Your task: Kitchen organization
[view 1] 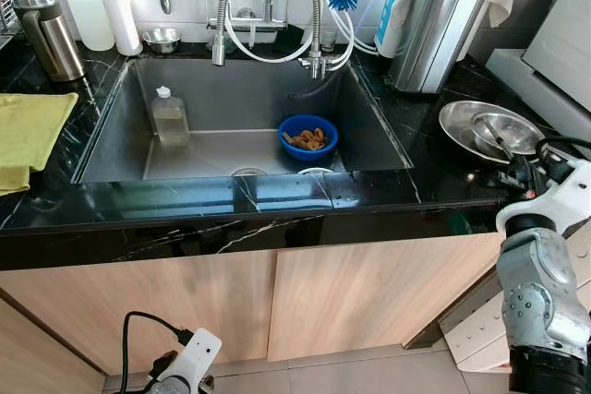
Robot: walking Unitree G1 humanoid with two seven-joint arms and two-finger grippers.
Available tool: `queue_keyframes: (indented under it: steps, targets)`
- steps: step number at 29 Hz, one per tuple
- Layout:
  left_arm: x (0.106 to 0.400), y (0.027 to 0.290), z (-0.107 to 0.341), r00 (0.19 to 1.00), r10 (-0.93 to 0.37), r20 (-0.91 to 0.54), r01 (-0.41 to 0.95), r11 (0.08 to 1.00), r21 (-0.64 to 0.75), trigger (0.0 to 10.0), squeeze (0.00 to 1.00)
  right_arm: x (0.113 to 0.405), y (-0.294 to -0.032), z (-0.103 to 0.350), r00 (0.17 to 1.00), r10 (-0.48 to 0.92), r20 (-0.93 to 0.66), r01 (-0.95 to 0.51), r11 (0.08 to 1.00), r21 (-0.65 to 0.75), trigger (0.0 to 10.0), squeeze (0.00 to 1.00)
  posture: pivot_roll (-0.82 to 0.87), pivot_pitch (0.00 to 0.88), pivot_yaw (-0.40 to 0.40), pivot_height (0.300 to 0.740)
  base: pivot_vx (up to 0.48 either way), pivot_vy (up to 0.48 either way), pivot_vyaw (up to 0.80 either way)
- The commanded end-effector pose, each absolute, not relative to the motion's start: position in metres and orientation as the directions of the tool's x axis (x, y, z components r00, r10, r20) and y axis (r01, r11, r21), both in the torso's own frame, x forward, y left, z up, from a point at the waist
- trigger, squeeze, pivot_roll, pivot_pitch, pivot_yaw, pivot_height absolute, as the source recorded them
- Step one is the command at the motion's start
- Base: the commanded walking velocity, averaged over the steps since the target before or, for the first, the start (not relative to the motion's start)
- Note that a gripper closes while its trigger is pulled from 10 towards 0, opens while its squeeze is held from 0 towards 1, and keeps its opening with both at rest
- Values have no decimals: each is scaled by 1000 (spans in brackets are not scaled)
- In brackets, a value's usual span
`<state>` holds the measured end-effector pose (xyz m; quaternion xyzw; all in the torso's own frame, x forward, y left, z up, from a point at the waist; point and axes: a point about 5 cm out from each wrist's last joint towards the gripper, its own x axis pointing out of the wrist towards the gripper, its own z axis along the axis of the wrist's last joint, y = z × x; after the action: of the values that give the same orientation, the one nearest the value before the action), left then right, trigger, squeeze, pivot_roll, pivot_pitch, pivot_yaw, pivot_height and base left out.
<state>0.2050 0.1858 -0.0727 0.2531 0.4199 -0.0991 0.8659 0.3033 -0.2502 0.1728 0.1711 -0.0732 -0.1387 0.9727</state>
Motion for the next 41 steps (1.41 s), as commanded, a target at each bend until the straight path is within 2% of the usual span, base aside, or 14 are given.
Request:
queue_keyframes:
  steps: [1, 12, 14, 17, 19, 25, 30, 41]
  targets:
    - [207, 185, -72, 635, 42, -771, 384, 849, 362, 10000, 0, 304, -248, 188, 951, -272, 149, 207, 915, 345, 10000, 0, 126, 39, -108, 740, 0, 0, 0]
    - [207, 185, -72, 638, 45, -769, 377, 852, 363, 10000, 0, 307, -240, 207, 954, -213, 210, 138, 937, 321, 10000, 0, 122, 36, -109, 740, 0, 0, 0]
    - [207, 184, -72, 639, 45, -768, 378, 851, 364, 10000, 0, 311, -232, 200, 980, -119, 162, 79, 969, 234, 10000, 0, 122, 33, -109, 740, 0, 0, 0]
    - [207, 184, -71, 641, 45, -766, 377, 851, 365, 10000, 0, 314, -213, 193, 990, 48, 133, -72, 980, 183, 10000, 0, 127, 30, -112, 740, 0, 0, 0]
    - [207, 184, -71, 642, 46, -765, 375, 852, 366, 10000, 0, 316, -208, 188, 991, 90, 96, -103, 983, 151, 10000, 0, 128, 25, -113, 740, 0, 0, 0]
    - [206, 185, -72, 641, 49, -766, 376, 851, 368, 10000, 0, 326, -206, 179, 986, 164, 31, -166, 982, 92, 10000, 0, 130, 17, -112, 740, 0, 0, 0]
    - [206, 184, -72, 641, 46, -766, 379, 849, 367, 10000, 0, 336, -213, 174, 987, 161, -29, -159, 985, 64, 10000, 0, 132, 12, -112, 740, 0, 0, 0]
    - [208, 181, -71, 645, 42, -763, 378, 850, 367, 10000, 0, 362, -220, 180, 972, 232, -34, -229, 971, 63, 10000, 0, 141, 11, -122, 740, 0, 0, 0]
